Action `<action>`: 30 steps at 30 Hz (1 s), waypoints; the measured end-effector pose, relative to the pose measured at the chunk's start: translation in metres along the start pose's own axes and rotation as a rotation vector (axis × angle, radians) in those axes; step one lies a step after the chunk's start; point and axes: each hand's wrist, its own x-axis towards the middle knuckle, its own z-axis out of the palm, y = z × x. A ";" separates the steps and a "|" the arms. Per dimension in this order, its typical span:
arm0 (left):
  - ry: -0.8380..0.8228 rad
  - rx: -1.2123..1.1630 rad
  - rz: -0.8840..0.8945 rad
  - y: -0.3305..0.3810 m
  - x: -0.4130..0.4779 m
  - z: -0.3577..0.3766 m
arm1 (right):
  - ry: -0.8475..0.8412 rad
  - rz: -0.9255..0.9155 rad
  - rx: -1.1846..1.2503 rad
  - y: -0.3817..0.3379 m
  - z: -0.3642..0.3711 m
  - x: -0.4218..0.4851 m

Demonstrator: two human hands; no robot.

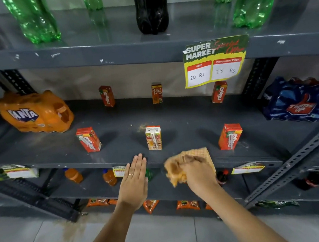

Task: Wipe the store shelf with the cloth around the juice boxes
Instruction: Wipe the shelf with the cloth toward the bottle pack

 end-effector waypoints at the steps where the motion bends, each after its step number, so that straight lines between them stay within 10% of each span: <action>1: -0.008 -0.007 0.009 -0.001 0.001 0.000 | -0.006 -0.012 0.049 0.003 -0.004 -0.009; 11: -0.070 0.049 0.147 -0.017 0.010 -0.005 | 0.109 0.126 0.046 0.012 -0.063 0.128; 21: -0.083 -0.086 0.257 -0.028 0.011 -0.002 | 0.175 0.402 -0.094 -0.004 0.001 0.071; 30: -0.022 -0.098 0.700 -0.159 0.005 -0.046 | -0.113 0.444 -0.016 -0.082 -0.047 0.016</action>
